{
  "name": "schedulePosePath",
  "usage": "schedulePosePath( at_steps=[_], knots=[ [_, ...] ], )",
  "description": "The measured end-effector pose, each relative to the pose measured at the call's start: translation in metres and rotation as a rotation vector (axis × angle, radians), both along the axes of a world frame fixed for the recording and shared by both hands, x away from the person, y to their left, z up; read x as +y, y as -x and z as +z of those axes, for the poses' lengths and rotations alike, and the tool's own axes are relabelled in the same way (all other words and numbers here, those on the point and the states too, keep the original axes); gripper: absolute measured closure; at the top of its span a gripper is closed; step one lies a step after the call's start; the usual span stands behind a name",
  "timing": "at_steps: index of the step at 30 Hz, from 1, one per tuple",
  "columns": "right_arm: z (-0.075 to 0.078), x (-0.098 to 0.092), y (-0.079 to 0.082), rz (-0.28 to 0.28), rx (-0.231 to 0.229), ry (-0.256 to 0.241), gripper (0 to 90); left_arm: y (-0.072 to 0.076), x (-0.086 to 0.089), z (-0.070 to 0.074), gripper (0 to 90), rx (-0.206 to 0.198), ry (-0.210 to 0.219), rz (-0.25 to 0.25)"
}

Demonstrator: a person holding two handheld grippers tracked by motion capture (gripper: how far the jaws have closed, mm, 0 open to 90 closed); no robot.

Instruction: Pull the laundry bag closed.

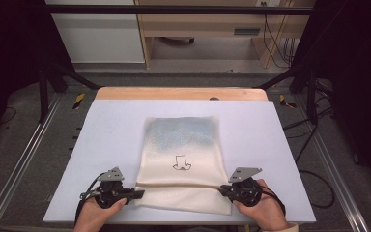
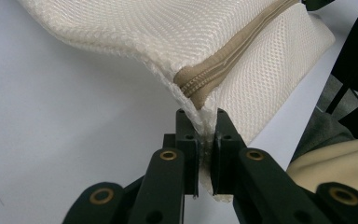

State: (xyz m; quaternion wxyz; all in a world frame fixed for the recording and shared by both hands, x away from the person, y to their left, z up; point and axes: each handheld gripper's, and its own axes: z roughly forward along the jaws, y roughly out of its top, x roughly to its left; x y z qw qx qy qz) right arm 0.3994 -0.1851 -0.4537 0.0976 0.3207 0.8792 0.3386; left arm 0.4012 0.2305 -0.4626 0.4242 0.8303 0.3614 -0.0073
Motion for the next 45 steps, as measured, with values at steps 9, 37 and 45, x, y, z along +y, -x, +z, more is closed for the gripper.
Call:
schedulePosePath(
  at_steps=[9,37,45],
  knots=[
    [-0.002,-0.008,0.002,-0.023,0.011,0.018,81.9,0.000,0.001,0.001,83.7,-0.002,-0.002,0.000],
    [-0.008,-0.010,0.002,-0.109,-0.013,-0.029,39.6,0.011,0.009,0.006,26.7,-0.093,-0.067,0.107],
    [0.011,0.005,-0.011,-0.207,-0.077,-0.043,11.0,0.003,0.004,0.012,9.9,-0.158,-0.189,0.149]
  ],
)
